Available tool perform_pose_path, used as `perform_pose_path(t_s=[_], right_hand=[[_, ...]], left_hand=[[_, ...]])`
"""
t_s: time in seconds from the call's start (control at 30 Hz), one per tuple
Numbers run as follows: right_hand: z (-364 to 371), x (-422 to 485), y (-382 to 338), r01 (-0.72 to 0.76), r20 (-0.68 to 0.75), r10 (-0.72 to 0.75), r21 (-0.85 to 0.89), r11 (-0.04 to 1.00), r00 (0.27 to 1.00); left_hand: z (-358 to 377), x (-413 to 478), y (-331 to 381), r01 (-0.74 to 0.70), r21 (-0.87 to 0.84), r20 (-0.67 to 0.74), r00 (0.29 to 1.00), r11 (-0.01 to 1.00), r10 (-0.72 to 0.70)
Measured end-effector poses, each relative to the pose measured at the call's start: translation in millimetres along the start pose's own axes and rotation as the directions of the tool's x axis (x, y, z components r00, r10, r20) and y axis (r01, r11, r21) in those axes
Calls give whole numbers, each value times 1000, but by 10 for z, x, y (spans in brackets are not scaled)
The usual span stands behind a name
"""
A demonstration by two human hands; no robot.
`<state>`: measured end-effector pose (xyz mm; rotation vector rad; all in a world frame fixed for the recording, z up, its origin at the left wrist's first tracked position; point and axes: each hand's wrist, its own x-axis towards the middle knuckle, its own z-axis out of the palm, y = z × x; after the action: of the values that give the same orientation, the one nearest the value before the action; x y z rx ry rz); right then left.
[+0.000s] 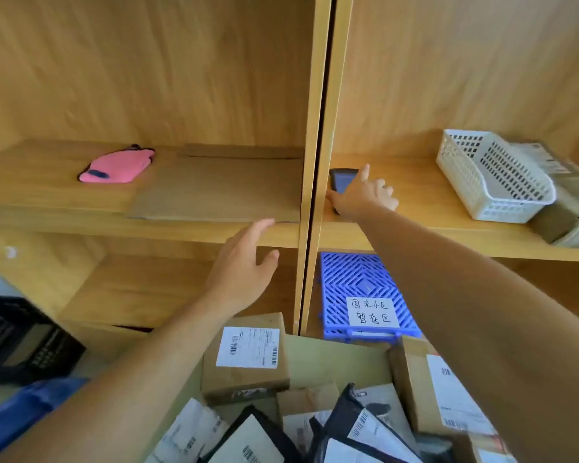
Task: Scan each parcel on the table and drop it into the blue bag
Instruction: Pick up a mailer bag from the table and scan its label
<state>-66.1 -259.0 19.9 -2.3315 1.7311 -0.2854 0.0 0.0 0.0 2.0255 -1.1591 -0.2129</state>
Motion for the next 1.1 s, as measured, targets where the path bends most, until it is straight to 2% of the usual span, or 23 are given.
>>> perform_pose_path(t_s=[0.1,0.27,0.53,0.63,0.8,0.87,0.9,0.93,1.0,1.07,1.1], right_hand=[[15,27,-10,27,4,-27,-97,995,1000],[47,89,-60,62,6,-62,-123,990,998],[-13,109,101,66,-21,-66,-23,998,998],[-89,-26,210,78,-39,-75,81,994,996],[-182,-632,473,108,-113,-88,187,976,990],[-171,-989,621,92,-104,-61,328,940,993],[-153,-1155,689,65,-79,-31,468,882,996],[-108,-1350,774,8,-31,15,636,772,999],[-4,-1728,919,-140,122,69,893,428,990],[157,-2080,1047,-286,282,56,952,106,958],[236,-2260,1108,-336,336,38,942,-5,941]], left_hand=[[16,148,-18,-16,-38,-44,999,999,14],[-39,184,-22,-16,-41,-43,999,999,14],[-126,27,-165,18,-13,-51,999,1000,-19],[-105,-144,-261,27,-13,-40,999,1000,-27],[-9,-586,-401,43,-88,113,993,995,-33],[120,-827,-492,48,-102,226,974,994,-24],[207,-937,-552,52,-108,282,959,993,-19],[307,-1064,-611,53,-116,338,941,992,-11],[499,-1257,-691,59,-105,425,905,993,-9],[676,-1438,-737,30,-73,527,849,997,13],[763,-1536,-754,-5,-52,582,813,999,34]])
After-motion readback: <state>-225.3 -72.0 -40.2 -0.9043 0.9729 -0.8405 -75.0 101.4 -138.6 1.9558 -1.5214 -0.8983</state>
